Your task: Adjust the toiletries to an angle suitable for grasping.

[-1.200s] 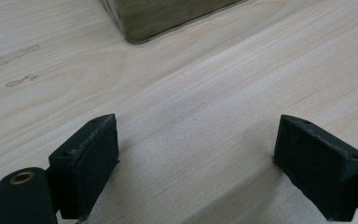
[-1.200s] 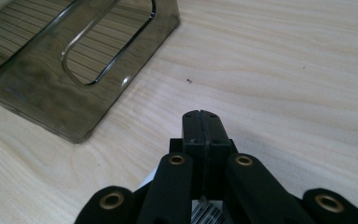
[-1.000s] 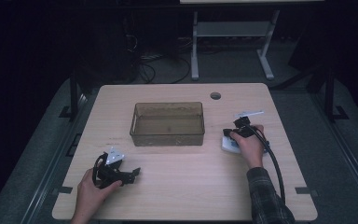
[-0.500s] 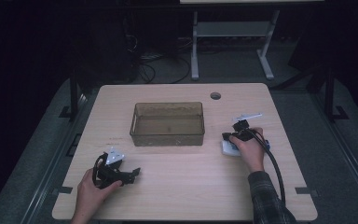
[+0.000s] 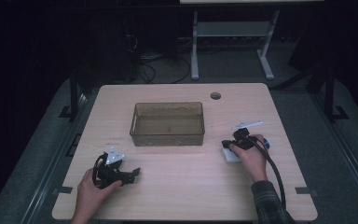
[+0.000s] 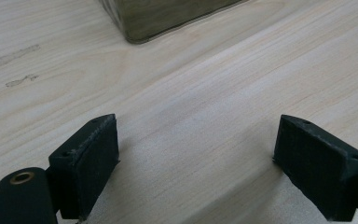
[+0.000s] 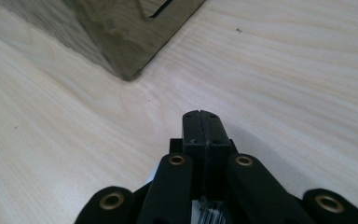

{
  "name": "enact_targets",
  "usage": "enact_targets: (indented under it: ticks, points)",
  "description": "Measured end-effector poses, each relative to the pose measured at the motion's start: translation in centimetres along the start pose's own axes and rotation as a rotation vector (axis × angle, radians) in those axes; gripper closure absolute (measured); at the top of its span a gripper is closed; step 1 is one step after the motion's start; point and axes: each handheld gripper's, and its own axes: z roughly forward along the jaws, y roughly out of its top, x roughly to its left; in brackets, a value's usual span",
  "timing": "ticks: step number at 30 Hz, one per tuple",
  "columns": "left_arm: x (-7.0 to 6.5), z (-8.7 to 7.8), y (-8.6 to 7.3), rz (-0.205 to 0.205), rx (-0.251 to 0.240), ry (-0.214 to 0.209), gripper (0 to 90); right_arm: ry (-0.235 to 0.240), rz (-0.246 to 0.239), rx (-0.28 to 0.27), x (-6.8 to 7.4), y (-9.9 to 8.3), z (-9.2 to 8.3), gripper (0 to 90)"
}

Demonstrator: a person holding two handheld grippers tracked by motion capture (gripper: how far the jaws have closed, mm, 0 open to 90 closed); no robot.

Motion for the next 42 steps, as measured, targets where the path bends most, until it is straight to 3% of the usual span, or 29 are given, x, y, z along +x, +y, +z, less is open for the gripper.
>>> enact_targets:
  ticks: [29,42]
  points:
    - [0.0,0.0,0.0,0.004,0.002,0.001,12.6,0.04,-0.011,0.003,2.5,-3.8,-2.7,90.0]
    - [0.0,0.0,0.0,0.004,0.003,0.0,12.6,0.014,-0.007,0.018,2.9,-5.8,-4.5,90.0]
